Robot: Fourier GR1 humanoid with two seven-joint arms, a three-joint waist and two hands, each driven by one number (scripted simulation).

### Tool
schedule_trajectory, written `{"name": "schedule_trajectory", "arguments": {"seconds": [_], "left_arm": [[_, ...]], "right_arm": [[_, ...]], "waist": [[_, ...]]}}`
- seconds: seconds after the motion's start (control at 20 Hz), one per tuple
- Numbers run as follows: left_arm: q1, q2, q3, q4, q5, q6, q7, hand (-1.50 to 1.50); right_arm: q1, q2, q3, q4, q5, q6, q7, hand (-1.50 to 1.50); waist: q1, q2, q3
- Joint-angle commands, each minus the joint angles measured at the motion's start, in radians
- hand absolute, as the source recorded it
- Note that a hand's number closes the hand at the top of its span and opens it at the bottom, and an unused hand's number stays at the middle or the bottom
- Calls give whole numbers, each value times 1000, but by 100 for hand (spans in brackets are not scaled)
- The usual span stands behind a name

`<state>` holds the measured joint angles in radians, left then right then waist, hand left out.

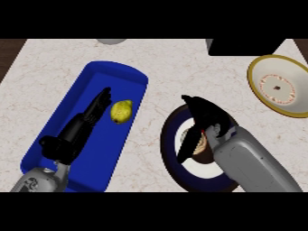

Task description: Pick the cupcake from the plate and place it in the bowl

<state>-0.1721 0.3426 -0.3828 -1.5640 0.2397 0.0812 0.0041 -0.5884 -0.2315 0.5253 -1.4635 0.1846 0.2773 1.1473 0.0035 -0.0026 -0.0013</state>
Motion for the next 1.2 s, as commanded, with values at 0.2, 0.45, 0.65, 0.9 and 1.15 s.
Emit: {"name": "schedule_trajectory", "arguments": {"seconds": [0.2,0.45,0.65,0.9,1.15], "left_arm": [[14,-20,26,34,-11,-40,-18,0],[10,-38,37,55,-30,-48,-18,0],[-17,-54,38,18,-54,-22,36,0],[20,-59,57,51,-54,-65,-29,0],[0,-106,35,15,-94,-34,28,0]], "right_arm": [[0,10,34,-5,87,54,137,-150],[46,39,76,-65,198,1,154,-150],[58,20,83,-71,260,32,149,-150],[79,52,74,14,357,-8,109,-150],[122,97,56,26,391,6,116,-150]], "waist": [[-5,1,1],[-10,0,1],[-10,-1,1],[-4,1,1],[-5,1,1]]}}
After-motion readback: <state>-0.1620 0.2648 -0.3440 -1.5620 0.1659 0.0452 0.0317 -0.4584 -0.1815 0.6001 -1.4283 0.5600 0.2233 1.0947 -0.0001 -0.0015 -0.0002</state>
